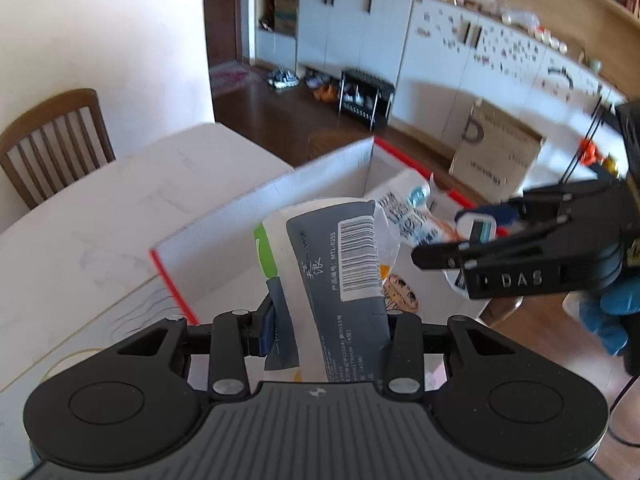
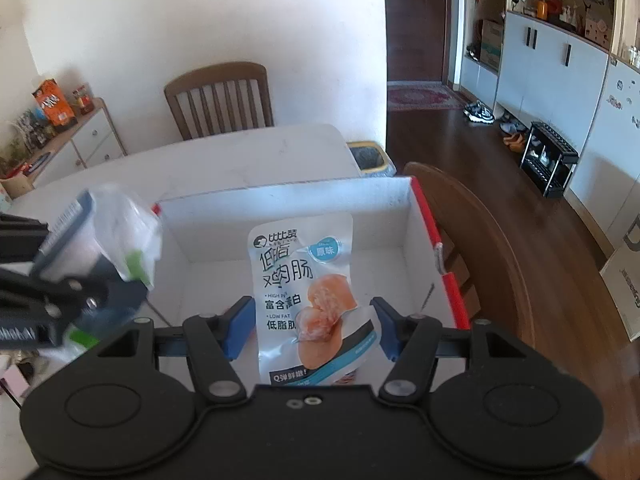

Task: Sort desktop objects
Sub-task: 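Carry the paper-towel pack and sausage pouch with both grippers over the box, then open both grippers to drop the pack and pouch into the box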

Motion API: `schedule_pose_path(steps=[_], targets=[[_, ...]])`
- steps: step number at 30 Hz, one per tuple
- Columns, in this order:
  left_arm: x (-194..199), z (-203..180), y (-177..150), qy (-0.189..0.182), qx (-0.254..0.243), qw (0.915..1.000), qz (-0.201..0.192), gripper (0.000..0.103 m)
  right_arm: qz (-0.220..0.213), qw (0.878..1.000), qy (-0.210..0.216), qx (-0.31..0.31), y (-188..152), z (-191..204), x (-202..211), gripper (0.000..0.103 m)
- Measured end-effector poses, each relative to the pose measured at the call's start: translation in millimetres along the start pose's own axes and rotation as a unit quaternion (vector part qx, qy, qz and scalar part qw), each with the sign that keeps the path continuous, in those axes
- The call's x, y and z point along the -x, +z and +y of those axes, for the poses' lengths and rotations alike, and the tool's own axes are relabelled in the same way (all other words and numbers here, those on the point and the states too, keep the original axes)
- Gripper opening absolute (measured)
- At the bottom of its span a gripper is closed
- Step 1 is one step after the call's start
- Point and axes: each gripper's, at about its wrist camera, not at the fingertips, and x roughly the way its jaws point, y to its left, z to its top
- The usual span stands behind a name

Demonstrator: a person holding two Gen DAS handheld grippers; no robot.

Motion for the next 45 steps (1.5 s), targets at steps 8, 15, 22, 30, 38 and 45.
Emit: schedule_pose_path(steps=[8,15,22,30,38,45], targets=[[-47,-7,-5,0.003,-0.007,0.9985,0.054,0.038,0.046,0.999,0.000,-0.008,3,-10,-45,0.062],[-74,-2,-3,0.011,-0.005,0.9961,0.087,0.039,0.076,0.997,-0.017,0.000,10,-4,-80,0.062],[-91,1,-3,0.020,-0.008,0.9928,0.118,0.039,0.108,0.994,-0.023,0.001,16,-2,-104,0.062],[-101,-1,-3,0.011,-0.003,0.9892,0.146,0.040,0.131,0.991,-0.023,-0.011,15,-4,-113,0.062],[-104,-2,-5,-0.001,-0.006,0.9867,0.162,0.048,0.155,0.988,-0.025,-0.013,16,-3,-121,0.064],[-89,-4,0,-0.015,0.005,0.9906,0.136,0.063,0.149,0.988,-0.019,-0.022,18,-4,-117,0.066]])
